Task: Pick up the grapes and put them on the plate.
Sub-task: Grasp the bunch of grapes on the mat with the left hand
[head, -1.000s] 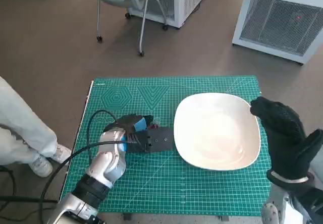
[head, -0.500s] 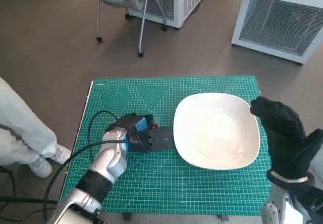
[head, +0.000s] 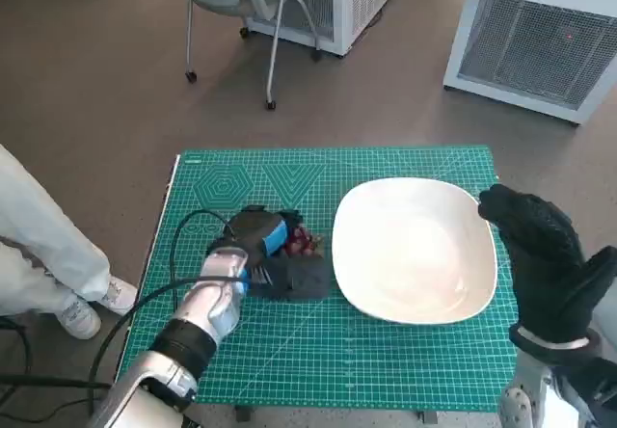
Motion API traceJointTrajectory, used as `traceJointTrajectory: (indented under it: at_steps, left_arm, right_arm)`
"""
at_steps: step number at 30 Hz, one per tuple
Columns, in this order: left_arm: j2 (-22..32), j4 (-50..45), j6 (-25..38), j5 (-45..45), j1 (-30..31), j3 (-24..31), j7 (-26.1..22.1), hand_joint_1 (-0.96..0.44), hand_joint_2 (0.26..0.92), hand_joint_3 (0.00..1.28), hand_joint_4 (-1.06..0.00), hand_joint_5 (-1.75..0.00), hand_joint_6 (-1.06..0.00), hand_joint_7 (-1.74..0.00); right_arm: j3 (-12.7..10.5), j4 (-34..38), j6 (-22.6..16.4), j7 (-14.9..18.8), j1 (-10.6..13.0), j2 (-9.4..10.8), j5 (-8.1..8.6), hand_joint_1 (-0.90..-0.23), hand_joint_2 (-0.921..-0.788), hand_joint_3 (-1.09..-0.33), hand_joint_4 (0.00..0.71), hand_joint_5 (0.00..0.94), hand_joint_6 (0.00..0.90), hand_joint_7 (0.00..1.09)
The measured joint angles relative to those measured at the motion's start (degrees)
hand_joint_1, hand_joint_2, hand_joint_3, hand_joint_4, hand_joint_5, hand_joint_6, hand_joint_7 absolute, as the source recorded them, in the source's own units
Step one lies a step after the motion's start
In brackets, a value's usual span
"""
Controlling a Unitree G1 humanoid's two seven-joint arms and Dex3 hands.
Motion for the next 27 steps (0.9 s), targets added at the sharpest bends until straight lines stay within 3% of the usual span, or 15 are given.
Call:
traceJointTrajectory:
  at_steps: [27]
  left_arm:
    - [2.07, -6.79, 1.51, -2.06, 2.98, 1.44, -2.56, 0.01, 0.921, 0.24, -0.43, -1.61, -0.54, -1.08]
  right_arm:
    - [0.00, 0.98, 0.00, 0.01, -0.77, 0.00, 0.06, -0.414, -0.921, -0.579, 0.442, 0.429, 0.204, 0.88]
